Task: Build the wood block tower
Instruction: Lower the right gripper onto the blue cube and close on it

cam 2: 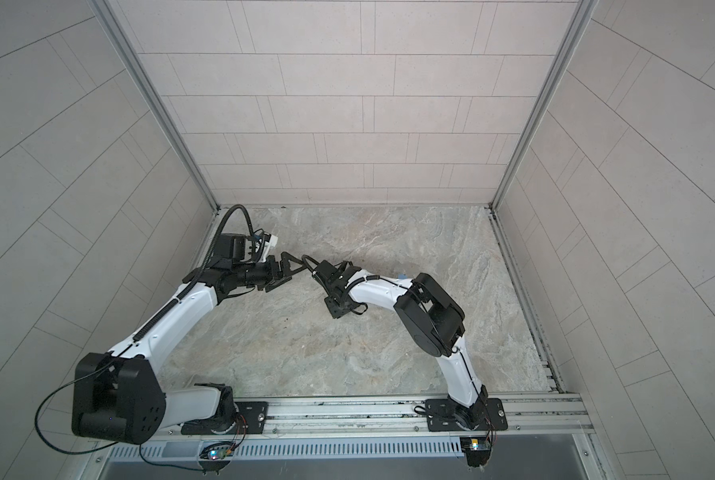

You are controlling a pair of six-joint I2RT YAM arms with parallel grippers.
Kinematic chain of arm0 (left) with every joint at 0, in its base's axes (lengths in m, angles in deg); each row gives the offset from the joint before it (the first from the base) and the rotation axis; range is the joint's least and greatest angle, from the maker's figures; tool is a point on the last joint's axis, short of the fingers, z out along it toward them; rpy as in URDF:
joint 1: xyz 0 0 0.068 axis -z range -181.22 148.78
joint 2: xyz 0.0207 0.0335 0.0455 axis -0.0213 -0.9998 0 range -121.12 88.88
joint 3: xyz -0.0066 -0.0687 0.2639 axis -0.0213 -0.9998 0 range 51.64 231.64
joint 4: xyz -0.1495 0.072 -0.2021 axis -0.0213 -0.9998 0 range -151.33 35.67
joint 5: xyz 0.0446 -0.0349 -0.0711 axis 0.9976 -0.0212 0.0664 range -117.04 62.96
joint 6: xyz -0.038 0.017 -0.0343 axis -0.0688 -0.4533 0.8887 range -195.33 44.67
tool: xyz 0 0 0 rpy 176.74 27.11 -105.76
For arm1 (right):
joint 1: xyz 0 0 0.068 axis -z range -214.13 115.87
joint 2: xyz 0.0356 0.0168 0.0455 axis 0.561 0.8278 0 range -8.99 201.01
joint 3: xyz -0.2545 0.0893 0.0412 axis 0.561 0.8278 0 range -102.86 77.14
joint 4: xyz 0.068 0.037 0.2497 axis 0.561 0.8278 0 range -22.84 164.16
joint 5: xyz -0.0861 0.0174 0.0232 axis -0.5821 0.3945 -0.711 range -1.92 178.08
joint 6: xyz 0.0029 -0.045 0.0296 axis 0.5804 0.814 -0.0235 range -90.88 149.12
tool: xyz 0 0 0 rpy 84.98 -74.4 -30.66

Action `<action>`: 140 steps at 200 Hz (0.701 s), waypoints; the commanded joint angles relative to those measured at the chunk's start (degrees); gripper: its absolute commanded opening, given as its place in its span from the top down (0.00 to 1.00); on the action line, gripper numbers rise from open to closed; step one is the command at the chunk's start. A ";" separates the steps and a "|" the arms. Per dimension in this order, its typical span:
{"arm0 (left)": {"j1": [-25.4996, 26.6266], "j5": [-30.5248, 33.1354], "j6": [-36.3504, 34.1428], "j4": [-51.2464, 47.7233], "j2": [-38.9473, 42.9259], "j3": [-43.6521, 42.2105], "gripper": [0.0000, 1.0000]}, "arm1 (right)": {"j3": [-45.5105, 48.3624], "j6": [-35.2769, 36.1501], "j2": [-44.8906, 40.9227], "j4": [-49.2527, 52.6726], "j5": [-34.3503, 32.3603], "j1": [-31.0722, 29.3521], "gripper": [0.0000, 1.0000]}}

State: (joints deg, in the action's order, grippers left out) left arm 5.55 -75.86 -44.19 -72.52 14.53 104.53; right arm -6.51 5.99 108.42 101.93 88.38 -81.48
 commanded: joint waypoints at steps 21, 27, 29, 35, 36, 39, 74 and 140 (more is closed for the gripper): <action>-0.42 -0.55 -0.20 0.97 1.35 -0.56 0.00 | -0.96 0.37 0.34 2.24 -1.79 -0.02 0.60; -0.46 -0.50 -0.20 0.97 1.38 -0.59 0.00 | -0.98 0.37 0.08 2.24 -1.79 0.06 0.60; -0.40 -0.49 -0.20 0.97 1.39 -0.52 0.00 | -0.92 0.35 0.05 2.24 -1.79 0.07 0.61; -0.49 -0.53 -0.20 0.97 1.39 -0.52 0.00 | -0.89 0.43 -0.20 2.24 -1.79 0.11 0.61; -0.42 -0.56 -0.20 0.97 1.39 -0.56 0.00 | -0.89 0.45 -0.22 2.24 -1.79 0.13 0.61; -0.43 -0.56 -0.20 0.96 1.35 -0.58 0.00 | -0.90 0.46 -0.39 2.24 -1.76 0.15 0.61; -0.44 -0.55 -0.16 0.97 1.33 -0.54 0.00 | -0.89 0.70 -0.95 2.65 -2.05 0.11 0.69; -0.42 -0.62 -0.20 0.85 1.38 -0.50 0.00 | -2.04 -0.40 -2.26 5.44 -2.14 0.73 0.80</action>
State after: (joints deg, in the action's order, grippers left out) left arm 5.55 -75.86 -44.19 -72.52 14.53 104.53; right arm -7.06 6.40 108.42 103.59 87.59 -81.17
